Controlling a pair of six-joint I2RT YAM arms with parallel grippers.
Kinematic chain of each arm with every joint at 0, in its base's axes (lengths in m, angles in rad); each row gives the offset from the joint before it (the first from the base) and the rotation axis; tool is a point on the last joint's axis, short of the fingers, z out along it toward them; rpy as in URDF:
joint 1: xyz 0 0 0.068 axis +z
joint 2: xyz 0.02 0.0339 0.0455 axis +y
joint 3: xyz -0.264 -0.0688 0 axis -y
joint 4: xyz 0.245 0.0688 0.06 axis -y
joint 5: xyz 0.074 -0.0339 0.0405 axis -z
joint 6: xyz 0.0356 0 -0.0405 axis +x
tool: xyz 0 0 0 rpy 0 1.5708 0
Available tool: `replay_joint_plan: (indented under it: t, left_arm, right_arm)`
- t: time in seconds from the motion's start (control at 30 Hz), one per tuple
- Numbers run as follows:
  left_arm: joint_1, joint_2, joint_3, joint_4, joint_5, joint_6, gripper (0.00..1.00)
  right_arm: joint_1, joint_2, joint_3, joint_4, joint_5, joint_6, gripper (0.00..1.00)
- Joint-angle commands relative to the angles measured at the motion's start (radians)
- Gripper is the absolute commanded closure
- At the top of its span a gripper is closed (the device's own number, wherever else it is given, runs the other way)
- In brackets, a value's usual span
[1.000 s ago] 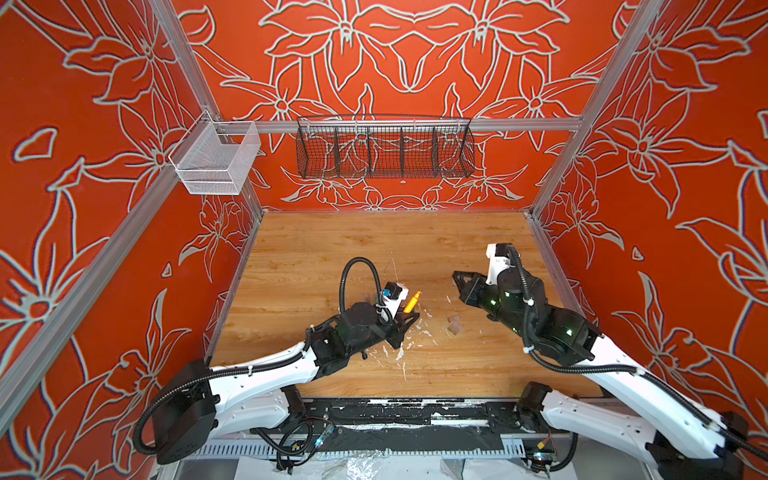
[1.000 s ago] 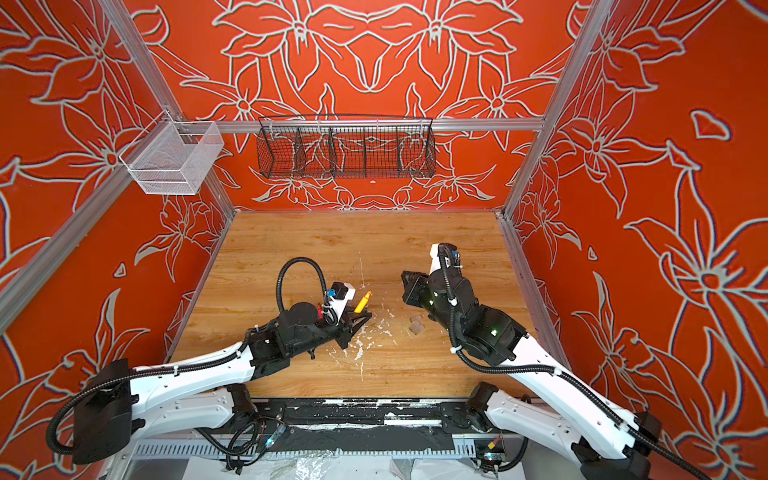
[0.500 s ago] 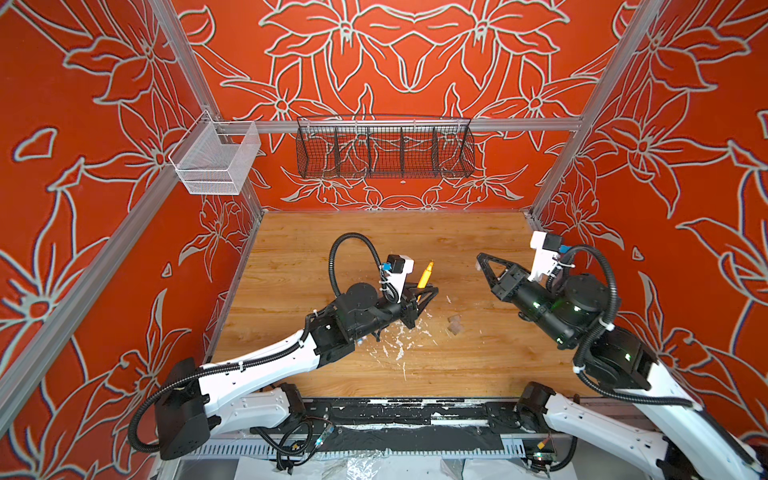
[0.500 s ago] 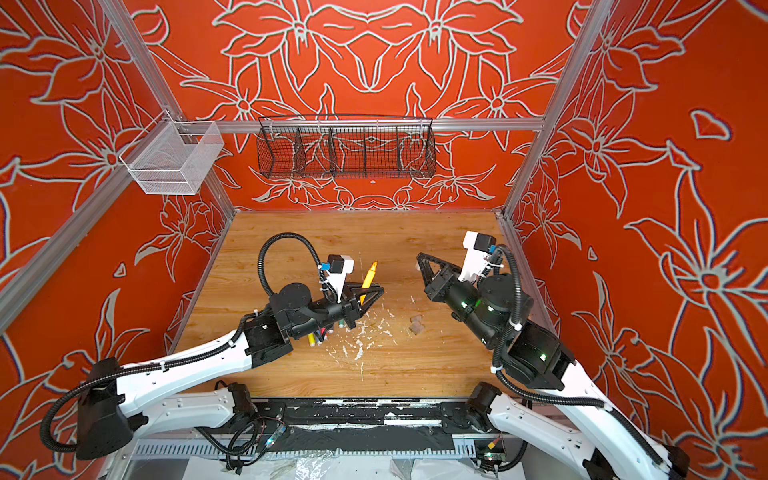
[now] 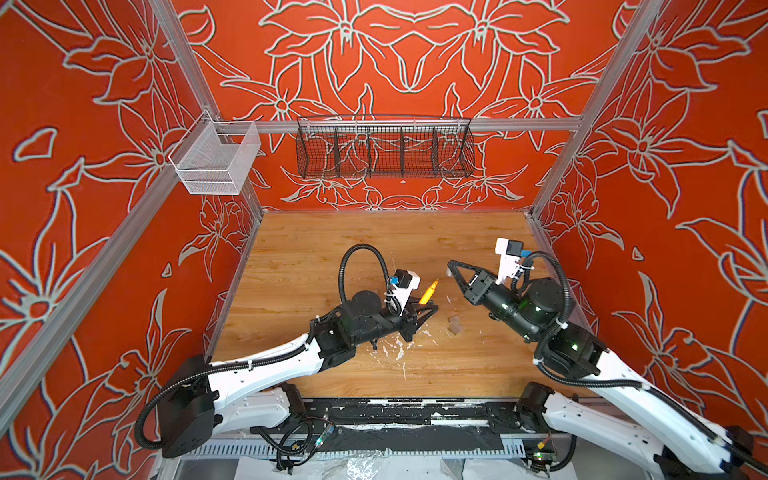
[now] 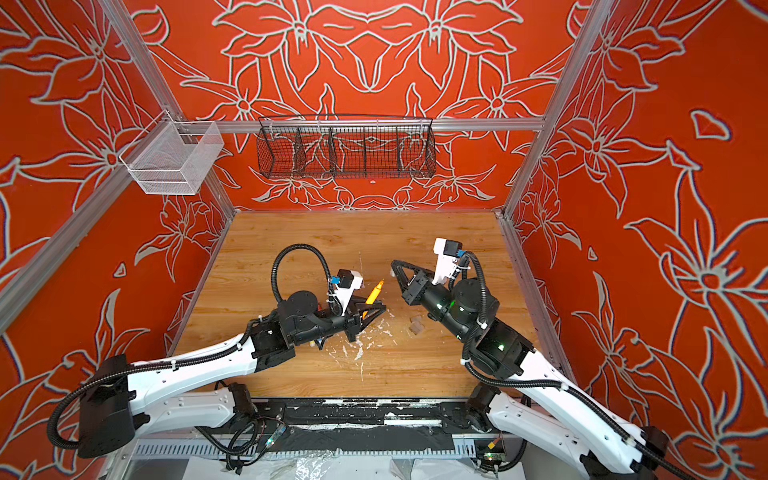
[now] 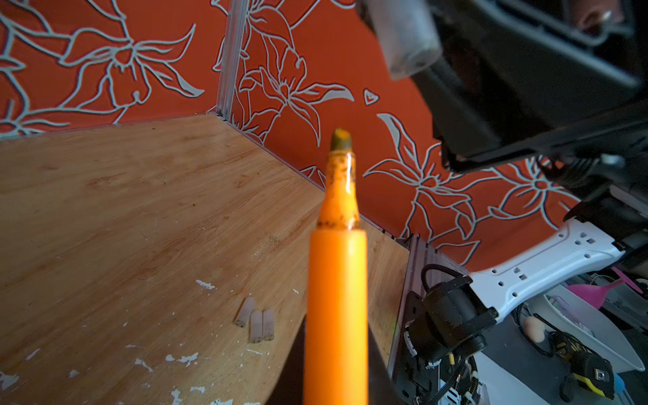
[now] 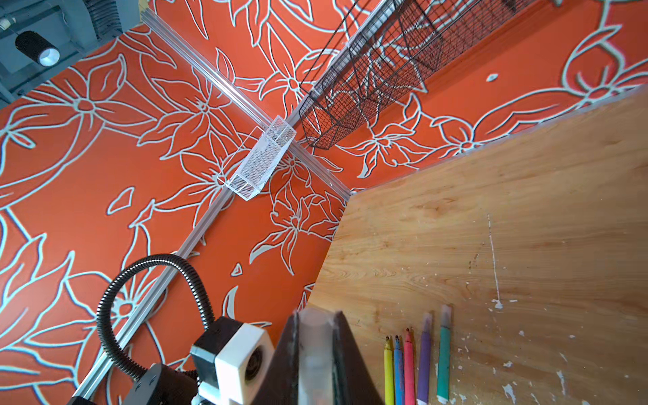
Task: Insert the pens into the pen caps
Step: 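Carry the cap with the right gripper over the orange marker tip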
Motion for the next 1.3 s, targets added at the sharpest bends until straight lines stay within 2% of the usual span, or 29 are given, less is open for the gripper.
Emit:
replay_joint_plan:
  t: [0.0, 0.4, 0.7, 1.03, 1.27]
  left_arm:
    - [-0.004, 0.004, -0.007, 0.043, 0.023, 0.014, 1.00]
    - [-0.003, -0.004, -0.009, 0.045, 0.026, 0.009, 1.00]
    - [-0.003, -0.002, -0.008, 0.040, 0.017, 0.011, 1.00]
    - [-0.004, -0.024, -0.017, 0.026, -0.039, 0.012, 1.00]
    - [-0.004, -0.033, -0.023, 0.038, -0.021, 0.011, 1.00]
  right_arm:
    - [0.006, -0.004, -0.017, 0.111, -0.030, 0.018, 1.00]
    - [0.010, 0.003, -0.072, 0.144, -0.010, 0.040, 1.00]
    - [0.022, 0.043, -0.079, 0.185, -0.050, 0.050, 1.00]
    - [0.037, 0.048, -0.120, 0.208, -0.062, 0.067, 1.00]
    - [0.043, 0.014, -0.139, 0.165, -0.021, 0.059, 1.00]
